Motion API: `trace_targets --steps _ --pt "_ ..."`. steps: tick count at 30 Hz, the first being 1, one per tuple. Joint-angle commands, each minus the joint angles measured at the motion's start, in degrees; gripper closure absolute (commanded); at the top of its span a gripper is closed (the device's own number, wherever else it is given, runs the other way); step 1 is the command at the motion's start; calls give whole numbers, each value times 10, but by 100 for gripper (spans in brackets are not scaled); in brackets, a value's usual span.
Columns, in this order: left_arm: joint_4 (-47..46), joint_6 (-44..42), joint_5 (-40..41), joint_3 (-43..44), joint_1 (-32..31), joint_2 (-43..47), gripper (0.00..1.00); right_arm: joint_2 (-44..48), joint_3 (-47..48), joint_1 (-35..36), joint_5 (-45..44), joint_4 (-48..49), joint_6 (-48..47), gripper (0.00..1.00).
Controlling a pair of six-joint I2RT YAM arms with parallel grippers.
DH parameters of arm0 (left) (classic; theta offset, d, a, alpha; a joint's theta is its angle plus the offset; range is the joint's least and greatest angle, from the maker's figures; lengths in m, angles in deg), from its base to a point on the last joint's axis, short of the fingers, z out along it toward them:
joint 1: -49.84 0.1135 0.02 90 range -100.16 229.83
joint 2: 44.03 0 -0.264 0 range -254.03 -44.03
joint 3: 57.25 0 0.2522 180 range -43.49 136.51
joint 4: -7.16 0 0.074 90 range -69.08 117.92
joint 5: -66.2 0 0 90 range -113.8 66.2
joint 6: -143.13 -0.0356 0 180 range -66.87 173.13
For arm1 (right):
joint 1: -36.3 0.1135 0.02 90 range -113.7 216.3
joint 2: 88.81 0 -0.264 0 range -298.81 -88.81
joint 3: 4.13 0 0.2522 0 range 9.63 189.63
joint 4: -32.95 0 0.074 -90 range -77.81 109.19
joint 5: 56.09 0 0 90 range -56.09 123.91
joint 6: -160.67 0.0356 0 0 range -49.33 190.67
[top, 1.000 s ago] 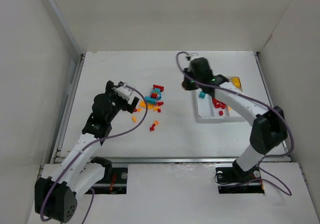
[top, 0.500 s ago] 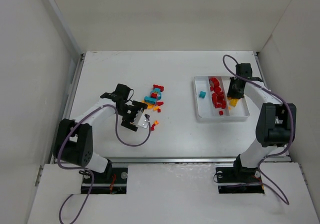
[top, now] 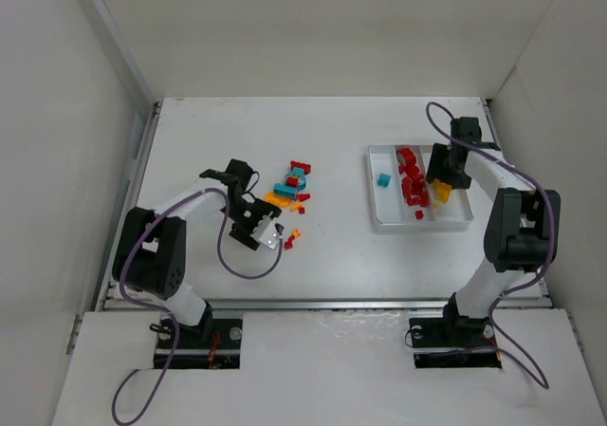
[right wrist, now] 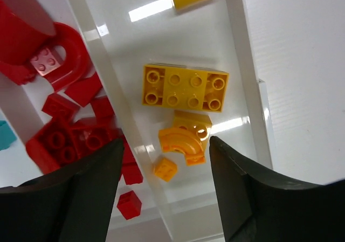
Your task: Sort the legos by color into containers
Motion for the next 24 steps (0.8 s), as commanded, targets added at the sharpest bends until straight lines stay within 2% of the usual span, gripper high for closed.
trace_targets --steps 1,5,9,16,20,21,24 --pt "45 -164 6 16 -5 -1 35 33 25 8 21 11 -2 30" --pt "32 -158 24 16 -17 -19 45 40 25 20 28 18 -15 30" --pt "32 -176 83 23 -17 -38 47 35 36 26 33 18 -20 30" --pt "6 -164 118 35 -6 -59 51 35 52 26 44 18 -25 30" --pt "1 -164 126 40 -6 -71 78 35 57 26 50 18 -25 30" --pt "1 -164 126 40 -6 -71 87 35 57 26 50 18 -25 30" --pt "1 -164 110 40 -6 -65 100 35 63 26 50 13 -25 30"
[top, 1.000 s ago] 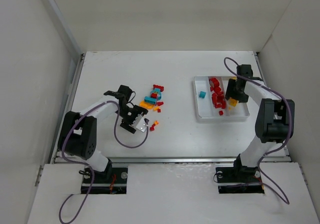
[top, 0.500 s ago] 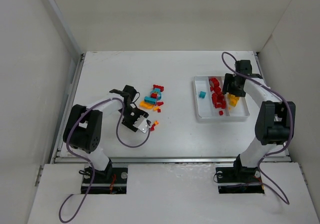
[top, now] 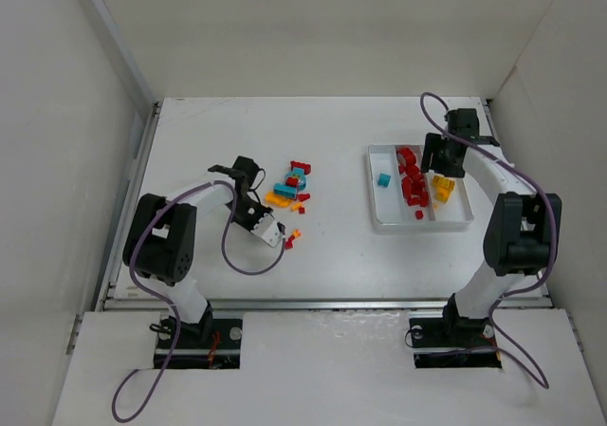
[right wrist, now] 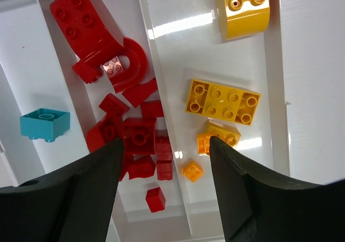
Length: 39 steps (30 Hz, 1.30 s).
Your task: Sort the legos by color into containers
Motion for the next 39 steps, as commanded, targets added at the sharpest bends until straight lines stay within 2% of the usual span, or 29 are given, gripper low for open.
trace_targets --steps 1,3,4,7,8,9,11,12,13,14,15,17,18,19,20,23,25,31,39 --pt "18 -156 -12 1 3 -4 100 12 29 2 7 9 -6 30" --pt "18 -150 -22 1 3 2 100 12 34 2 13 3 -12 30" --pt "18 -122 -31 1 3 10 100 17 34 7 19 3 -20 30" --pt "10 -15 -138 49 9 35 100 51 34 27 41 16 -41 30" --pt "3 39 -224 74 16 36 100 66 29 36 51 22 -62 30" --pt "-9 178 -267 131 24 43 100 80 29 49 56 28 -76 30" --pt "-73 346 -344 190 41 44 100 125 29 98 97 39 -125 31" --pt "-154 591 -475 261 58 49 100 184 50 171 236 39 -181 32" --pt "-155 593 -477 261 59 49 100 184 50 172 237 39 -195 32" --pt "-171 629 -520 267 59 58 100 196 56 188 274 39 -205 32" --pt "-188 699 -536 268 59 74 100 205 62 224 326 47 -213 33" --pt "-280 780 -568 242 59 99 100 219 84 263 352 54 -223 36" --pt "-322 825 -568 203 59 115 100 219 94 281 358 54 -223 40" --pt "-370 915 -568 178 53 150 100 219 113 318 366 54 -223 44" --pt "-476 958 -568 151 53 171 100 219 124 337 366 54 -223 50" --pt "-668 1091 -541 51 37 251 100 205 149 393 366 60 -218 52" --pt "-669 1092 -536 34 29 276 100 205 157 406 341 74 -195 52" --pt "-669 1125 -536 14 2 341 100 210 157 451 341 92 -184 58" --pt "-669 1125 -530 -33 -11 392 100 250 125 490 323 102 -184 58"
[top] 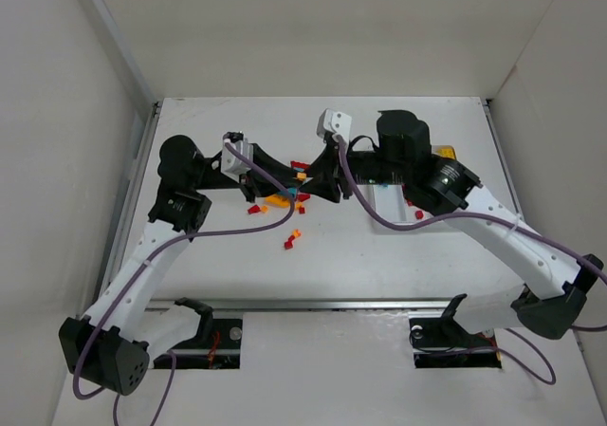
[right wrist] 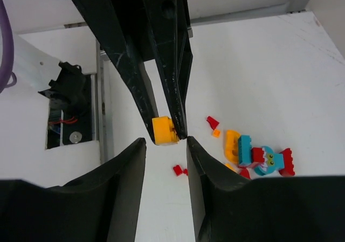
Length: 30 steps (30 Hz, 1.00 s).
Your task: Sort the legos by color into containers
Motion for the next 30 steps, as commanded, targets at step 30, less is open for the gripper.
trace_targets --steps 30 --pt "-19 9 11 -16 -19 38 100 35 -17 22 11 73 25 80"
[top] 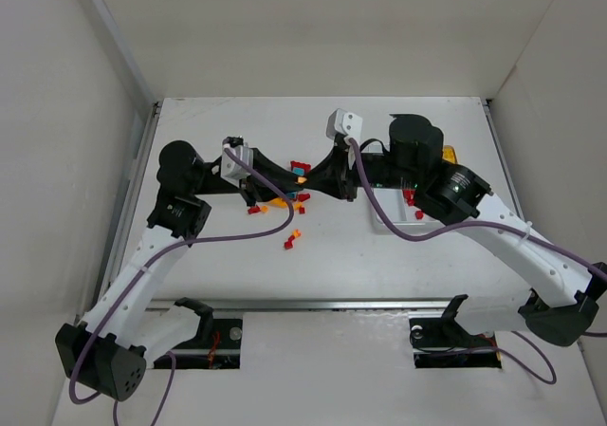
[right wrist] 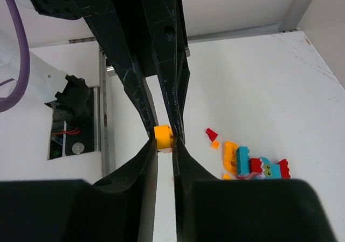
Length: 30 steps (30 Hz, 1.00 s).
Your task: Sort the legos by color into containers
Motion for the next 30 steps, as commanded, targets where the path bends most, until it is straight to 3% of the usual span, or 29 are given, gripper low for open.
trace_targets --steps 1,2,3,6,7,9,13,14,15,16,18,20,22,25,30 --pt "-20 0 -2 -1 -2 16 100 -2 4 5 20 40 13 84" --pt "-20 0 3 -1 -2 16 100 -2 9 5 20 40 13 88" --pt "-20 0 3 -1 -2 16 100 -2 9 5 20 40 13 100" --pt "-20 0 15 -6 -2 16 100 -2 -2 5 11 48 18 100" --pt "-20 0 15 -6 -2 16 93 12 -7 5 6 54 23 100" --pt "-15 12 29 -12 -2 16 63 24 -21 5 -24 76 30 100" --pt "-15 12 35 -22 -2 16 47 35 -39 5 -77 82 41 100" --pt "-15 12 41 -22 -2 16 36 35 -39 5 -91 76 49 100" --pt "-15 12 49 -28 -2 16 10 35 -39 5 -110 76 55 100" --pt "-6 12 60 -28 -2 16 0 35 -39 5 -160 70 60 100" --pt "19 12 120 -34 -2 16 0 28 -39 5 -232 55 76 100" --pt "42 12 189 -41 -2 16 0 19 -39 -11 -361 30 100 100" --pt "89 -3 314 -46 -2 16 0 2 -39 -50 -416 3 150 100" --pt "155 -27 465 -46 -2 9 0 -21 -67 -180 -426 -42 209 100" --pt "184 -71 614 -104 -2 20 0 -42 -157 -376 -421 -49 239 100"
